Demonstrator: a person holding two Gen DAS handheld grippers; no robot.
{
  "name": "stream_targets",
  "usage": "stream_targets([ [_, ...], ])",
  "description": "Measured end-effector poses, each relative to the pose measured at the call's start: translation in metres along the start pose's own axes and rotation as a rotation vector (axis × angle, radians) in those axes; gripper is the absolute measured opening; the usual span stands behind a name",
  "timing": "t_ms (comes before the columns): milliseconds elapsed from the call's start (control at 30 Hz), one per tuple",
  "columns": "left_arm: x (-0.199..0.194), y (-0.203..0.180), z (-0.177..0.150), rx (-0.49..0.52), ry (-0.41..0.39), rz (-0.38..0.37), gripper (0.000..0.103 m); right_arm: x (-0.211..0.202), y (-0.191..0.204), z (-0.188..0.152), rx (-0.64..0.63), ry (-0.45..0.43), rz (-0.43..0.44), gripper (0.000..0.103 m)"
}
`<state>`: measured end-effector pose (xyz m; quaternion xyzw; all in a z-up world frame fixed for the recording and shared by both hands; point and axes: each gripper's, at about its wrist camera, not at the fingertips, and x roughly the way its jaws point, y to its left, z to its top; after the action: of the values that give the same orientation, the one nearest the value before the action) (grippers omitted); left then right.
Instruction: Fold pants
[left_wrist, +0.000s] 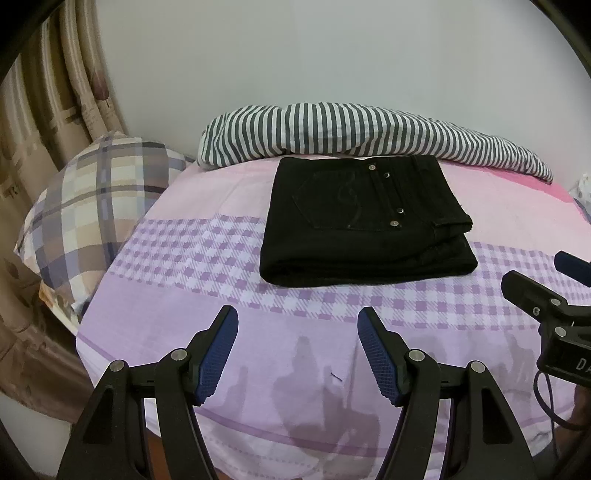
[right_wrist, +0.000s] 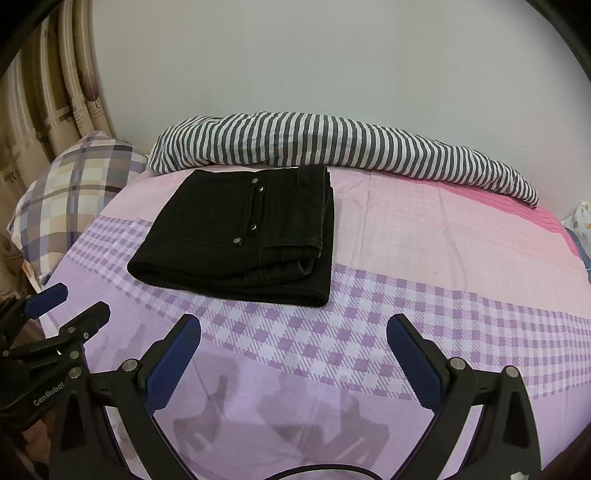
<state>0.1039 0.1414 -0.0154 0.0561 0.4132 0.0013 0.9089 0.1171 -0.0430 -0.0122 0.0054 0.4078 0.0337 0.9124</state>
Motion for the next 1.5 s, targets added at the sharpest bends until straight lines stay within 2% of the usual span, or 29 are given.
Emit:
stream_targets([
  [1500, 0.0027, -0.0008, -0.0003, 0.008, 0.005, 0.003, 0.068, 0.0061, 0.003, -0.0071, -0.022, 0.031, 0.006, 0.1],
])
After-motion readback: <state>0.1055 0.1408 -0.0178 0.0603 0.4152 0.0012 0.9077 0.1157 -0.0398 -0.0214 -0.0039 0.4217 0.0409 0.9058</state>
